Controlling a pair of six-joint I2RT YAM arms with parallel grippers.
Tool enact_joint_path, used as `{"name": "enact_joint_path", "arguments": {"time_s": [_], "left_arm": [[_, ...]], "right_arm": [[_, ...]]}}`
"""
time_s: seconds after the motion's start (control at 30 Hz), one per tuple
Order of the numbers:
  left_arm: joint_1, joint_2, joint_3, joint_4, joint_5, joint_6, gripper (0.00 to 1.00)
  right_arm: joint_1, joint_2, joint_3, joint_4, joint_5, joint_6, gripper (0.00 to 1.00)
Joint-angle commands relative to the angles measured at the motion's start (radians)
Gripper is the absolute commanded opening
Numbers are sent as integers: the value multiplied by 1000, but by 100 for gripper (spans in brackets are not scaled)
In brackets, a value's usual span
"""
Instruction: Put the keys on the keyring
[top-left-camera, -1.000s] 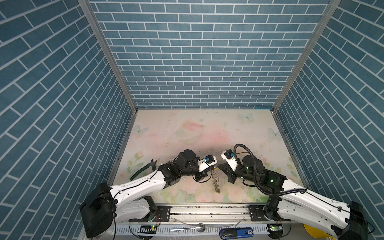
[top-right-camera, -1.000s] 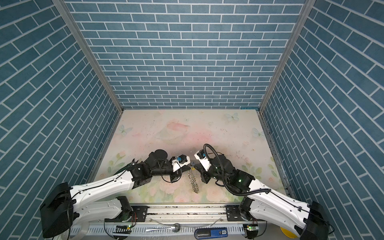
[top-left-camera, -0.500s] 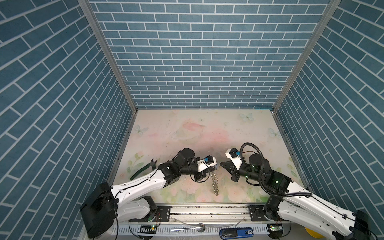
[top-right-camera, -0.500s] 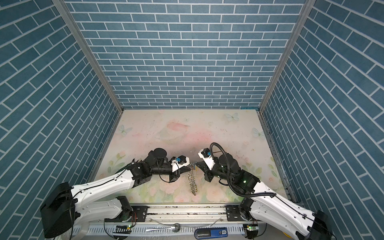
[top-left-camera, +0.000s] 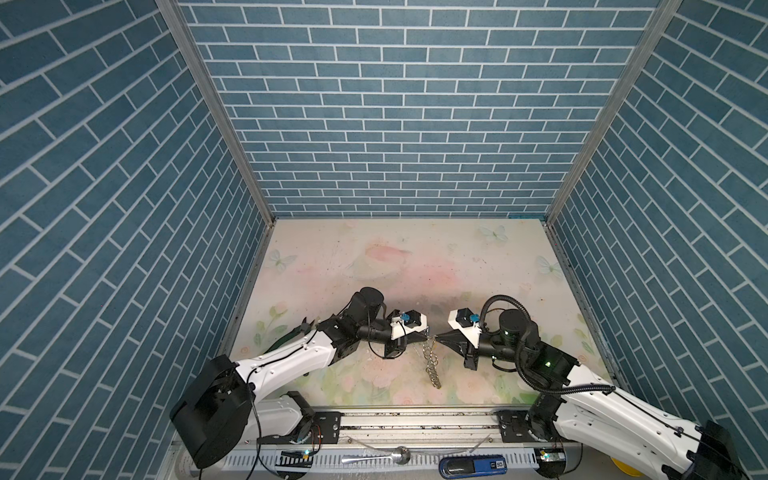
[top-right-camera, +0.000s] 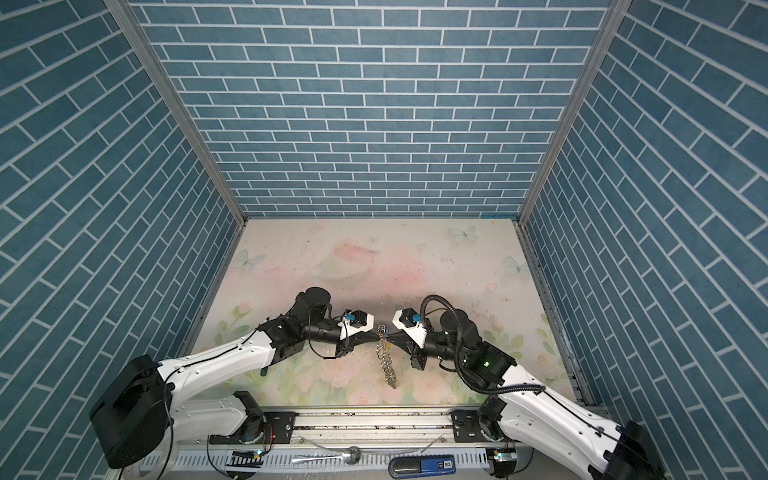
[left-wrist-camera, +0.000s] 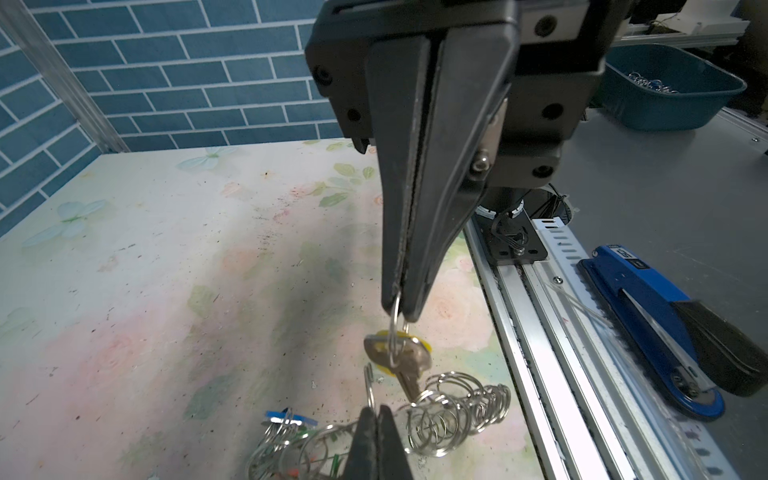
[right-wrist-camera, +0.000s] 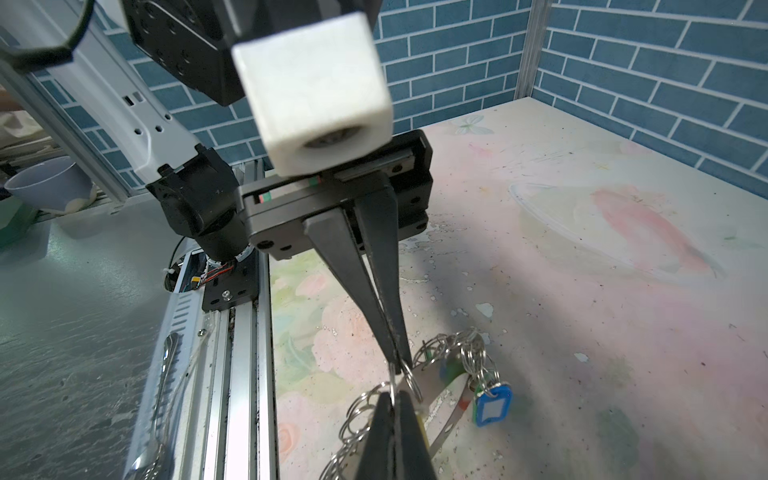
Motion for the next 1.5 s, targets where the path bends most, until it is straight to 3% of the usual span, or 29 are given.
{"name": "enact_joint_path", "arguments": {"time_s": [0.0, 0.23, 0.5, 1.47], "left_arm": [[21, 26, -1, -65, 74, 74, 0], [48, 30, 0, -85, 121, 106, 0], [52, 69, 22, -112, 145, 123, 0], [57, 62, 31, -124, 149, 122, 0]], "right_arm": [[-16, 9, -9, 17, -45, -73, 0], [-32, 40, 34, -41, -22, -103, 0], [-32, 96, 78, -51, -96, -131, 0], [-32, 138, 190, -174, -123, -207, 0]]}}
